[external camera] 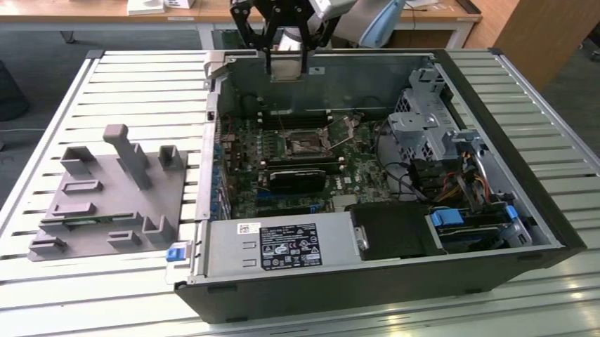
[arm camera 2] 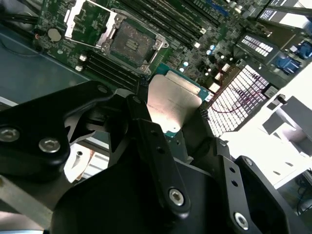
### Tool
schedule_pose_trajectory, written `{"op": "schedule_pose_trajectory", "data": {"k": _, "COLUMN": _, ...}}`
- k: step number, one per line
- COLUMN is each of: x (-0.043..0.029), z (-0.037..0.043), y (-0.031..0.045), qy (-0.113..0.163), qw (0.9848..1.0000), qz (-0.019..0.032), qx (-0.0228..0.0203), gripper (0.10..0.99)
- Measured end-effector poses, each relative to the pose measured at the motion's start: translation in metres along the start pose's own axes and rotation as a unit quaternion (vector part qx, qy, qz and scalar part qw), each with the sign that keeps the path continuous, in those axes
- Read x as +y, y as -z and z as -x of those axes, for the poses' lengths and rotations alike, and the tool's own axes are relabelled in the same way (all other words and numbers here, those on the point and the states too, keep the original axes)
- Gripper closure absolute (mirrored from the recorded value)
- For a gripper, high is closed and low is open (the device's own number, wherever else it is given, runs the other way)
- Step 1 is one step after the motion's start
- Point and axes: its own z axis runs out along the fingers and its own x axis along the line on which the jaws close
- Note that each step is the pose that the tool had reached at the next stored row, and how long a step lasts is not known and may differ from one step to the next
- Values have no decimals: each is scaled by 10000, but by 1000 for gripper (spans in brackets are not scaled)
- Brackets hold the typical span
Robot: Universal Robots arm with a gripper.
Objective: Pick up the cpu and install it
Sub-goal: 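Pick up the cpu and move it towards the insertion slot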
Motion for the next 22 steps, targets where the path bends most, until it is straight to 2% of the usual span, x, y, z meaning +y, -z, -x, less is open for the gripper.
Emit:
{"op": "schedule_pose_trajectory", "data": {"k": 10, "x": 122, "z": 220, "y": -20, "qy": 3, "qw": 10000, "qz": -1, "qx": -51, "gripper": 553}}
{"op": "schedule_pose_trajectory", "data": {"k": 22, "x": 276, "z": 367, "y": -53, "qy": 6, "qw": 9999, "qz": -2, "qx": -121, "gripper": 553}}
